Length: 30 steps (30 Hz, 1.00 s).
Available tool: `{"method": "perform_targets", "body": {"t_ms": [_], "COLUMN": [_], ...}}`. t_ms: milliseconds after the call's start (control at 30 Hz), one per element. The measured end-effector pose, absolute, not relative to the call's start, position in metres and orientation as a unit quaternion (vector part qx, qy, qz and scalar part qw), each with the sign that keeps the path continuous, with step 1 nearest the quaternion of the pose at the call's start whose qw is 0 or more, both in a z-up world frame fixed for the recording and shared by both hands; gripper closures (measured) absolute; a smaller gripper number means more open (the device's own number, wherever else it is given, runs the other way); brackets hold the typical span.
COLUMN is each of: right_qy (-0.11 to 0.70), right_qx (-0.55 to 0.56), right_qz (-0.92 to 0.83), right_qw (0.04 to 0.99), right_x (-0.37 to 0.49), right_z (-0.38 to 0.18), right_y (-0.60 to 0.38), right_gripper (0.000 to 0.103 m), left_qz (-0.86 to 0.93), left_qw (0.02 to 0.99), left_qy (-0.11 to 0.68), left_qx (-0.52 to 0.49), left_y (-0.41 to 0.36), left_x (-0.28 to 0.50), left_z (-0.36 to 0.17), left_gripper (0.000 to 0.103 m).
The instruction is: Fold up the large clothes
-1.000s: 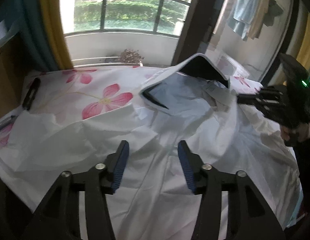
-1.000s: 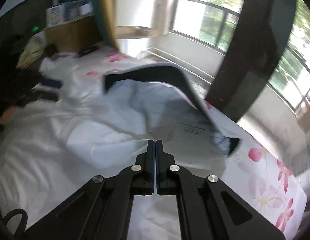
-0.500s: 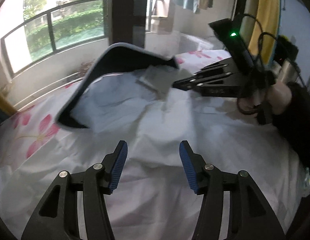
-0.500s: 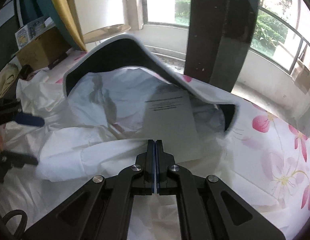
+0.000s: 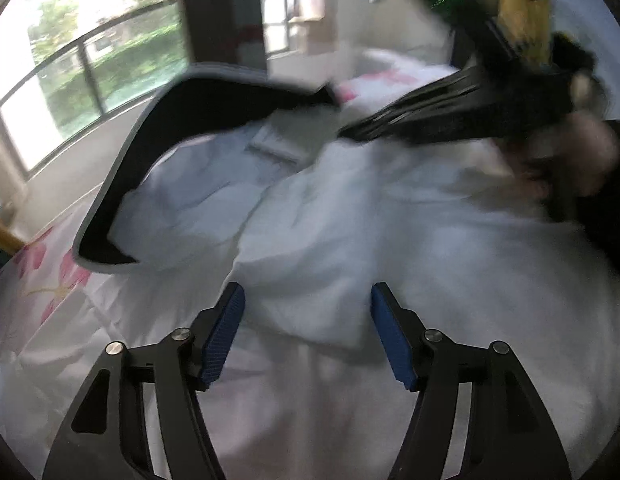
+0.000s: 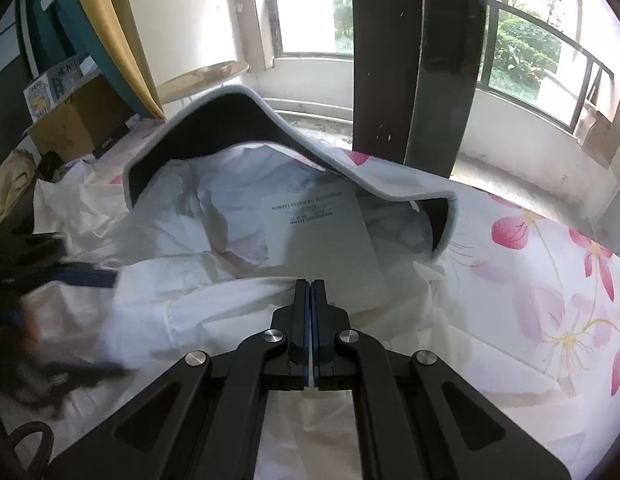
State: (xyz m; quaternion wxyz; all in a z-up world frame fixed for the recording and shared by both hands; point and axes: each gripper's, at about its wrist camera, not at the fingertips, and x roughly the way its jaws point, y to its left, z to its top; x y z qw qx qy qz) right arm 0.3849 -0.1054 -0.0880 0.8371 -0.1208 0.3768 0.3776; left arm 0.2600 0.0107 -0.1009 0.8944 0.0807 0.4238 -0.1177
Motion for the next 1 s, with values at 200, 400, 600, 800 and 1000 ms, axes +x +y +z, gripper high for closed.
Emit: {"method": "perform_targets", "body": {"t_ms": [200, 400, 600, 800, 1000], "right_qy": [0.359, 0.327, 0.295, 0.317, 0.340], "right_qx": [-0.117, -0.128, -0.180, -0.181, -0.228], "right_qz": [0.385, 0.439, 0.487, 0.475, 0.383], "right_qw": [0.842, 0.827, 0.802, 0.801, 0.828], "right_x": [0.368, 0.344, 0.314, 0.339, 0.361], "right_z": [-0.070, -0.049, -0.036, -0.064, -0.098], "right_y": [-0.116, -0.123, -0.118, -0.090, -0.064], "right_gripper": [0.102, 0.102, 0.102, 0.102, 0.102], "left_qz": [-0.105, -0.136, -0.147, -0.076, 0.008], "left_qw": [0.904, 0.908, 0.900, 0.889, 0.878], "left_qy": [0.414, 0.392, 0.401, 0.438, 0.466], "left_qx": [0.028, -0.046, -0.089, -0.107, -0.111], "left_y": [0.035, 0.051, 0.062, 0.097, 0.131], "left_x": [0.258, 0.216, 0.183, 0.213, 0.250], "left_z": [-0.083, -0.030, -0.001, -0.041, -0.081], "left_gripper": [0.098, 0.099, 0.098, 0.098, 0.081]}}
